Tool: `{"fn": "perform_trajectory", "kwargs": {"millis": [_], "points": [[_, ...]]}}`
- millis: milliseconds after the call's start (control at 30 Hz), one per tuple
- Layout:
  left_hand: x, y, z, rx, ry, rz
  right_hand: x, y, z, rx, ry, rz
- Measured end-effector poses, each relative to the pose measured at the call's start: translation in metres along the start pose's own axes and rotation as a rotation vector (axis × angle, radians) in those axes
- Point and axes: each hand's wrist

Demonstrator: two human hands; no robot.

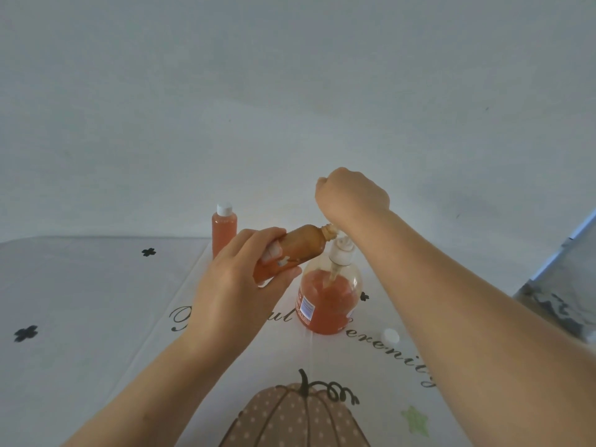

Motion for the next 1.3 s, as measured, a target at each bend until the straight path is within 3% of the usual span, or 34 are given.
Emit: {"fn": "perform_trajectory", "kwargs": {"millis": [367,733,1300], "points": [[0.01,-0.001,-0.002,0.019,0.029,-0.04,0.0,0.012,0.003,0.073,0.052,-0.004],[0.003,-0.002,-0.001,-0.001,0.061,-0.013,0.001,-0.002,0.005,0.009,0.026,-0.05],[0.008,0.002,0.001,0.027,0.026,-0.02,0.001,0.01,0.006,0.049,0.07,-0.053]]}}
Point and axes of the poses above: each hand's wrist, its own z-axis away from the middle knuckle, its own y-axis out of the palm, x = y × z, and after that the axes turned 6 degrees about -y, right-handed
